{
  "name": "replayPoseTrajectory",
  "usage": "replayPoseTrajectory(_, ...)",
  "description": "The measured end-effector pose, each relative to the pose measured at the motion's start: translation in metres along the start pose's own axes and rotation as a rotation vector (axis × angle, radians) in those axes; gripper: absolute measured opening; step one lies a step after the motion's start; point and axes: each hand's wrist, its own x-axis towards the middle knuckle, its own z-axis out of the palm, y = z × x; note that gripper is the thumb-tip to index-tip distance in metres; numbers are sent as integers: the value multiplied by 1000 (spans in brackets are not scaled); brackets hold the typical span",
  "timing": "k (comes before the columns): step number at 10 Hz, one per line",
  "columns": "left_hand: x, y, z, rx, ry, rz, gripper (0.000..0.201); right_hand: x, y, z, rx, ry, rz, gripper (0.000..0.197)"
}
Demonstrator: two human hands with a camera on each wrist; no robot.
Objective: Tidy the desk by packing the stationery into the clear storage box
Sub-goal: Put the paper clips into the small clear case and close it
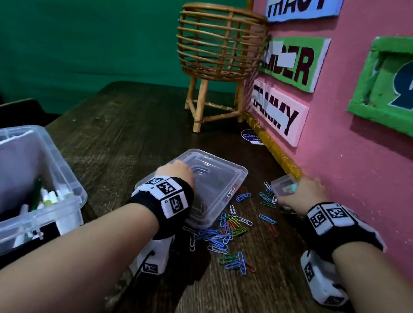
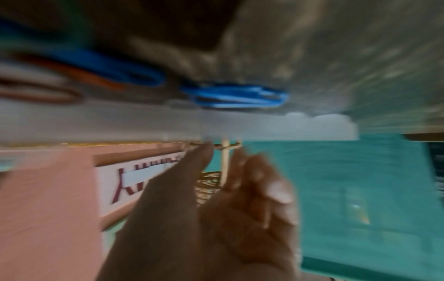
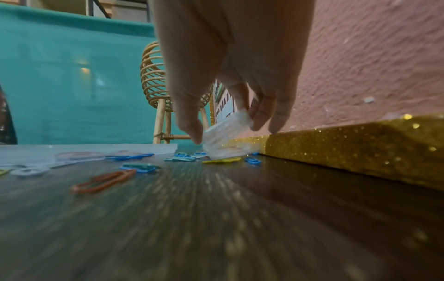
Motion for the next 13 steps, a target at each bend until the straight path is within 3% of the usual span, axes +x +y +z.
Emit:
replayPoseTrajectory(1,19,-18,23,-68,-75,-210,48,-8,0,-5,25,31,4,62)
replayPoseTrajectory(2,55,-32,64,-259,-180,-191,57,-19,-2,-7,76,85,-24,69)
replayPoseTrajectory(3,88,-47,89,-317,-199,-189,50,-31,1,-7,146,116,-72,77)
replayPoseTrajectory(4,33,-45,42,-372,-228,-179,47,-43,9,-6,130,110,-85,78)
replayPoseTrajectory(6,-6,-60,7,-334,-245,-63,40,-74,25,-7,69,34,-107,68)
replayPoseTrajectory(7,-12,-52,-33,-519,-190,-110,44,-85,28,-11,44,37,-112,67)
replayPoseTrajectory(8,-20,-43,-80,-559,-76,-115,35,-92,29,-14,22,41,-100,67)
replayPoseTrajectory(10,-34,-19,-125,-506,207,148,36,-96,26,-17,22,6,-109,61)
replayPoseTrajectory(11,-35,-14,-129,-506,274,298,22,-96,27,-17,39,0,-117,50)
replayPoseTrajectory(12,-38,-14,-128,-478,360,466,23,-95,28,-15,41,-8,-132,44)
replayPoseTrajectory(13,-41,-19,-123,-464,410,585,28,-92,28,-13,25,-44,-137,54)
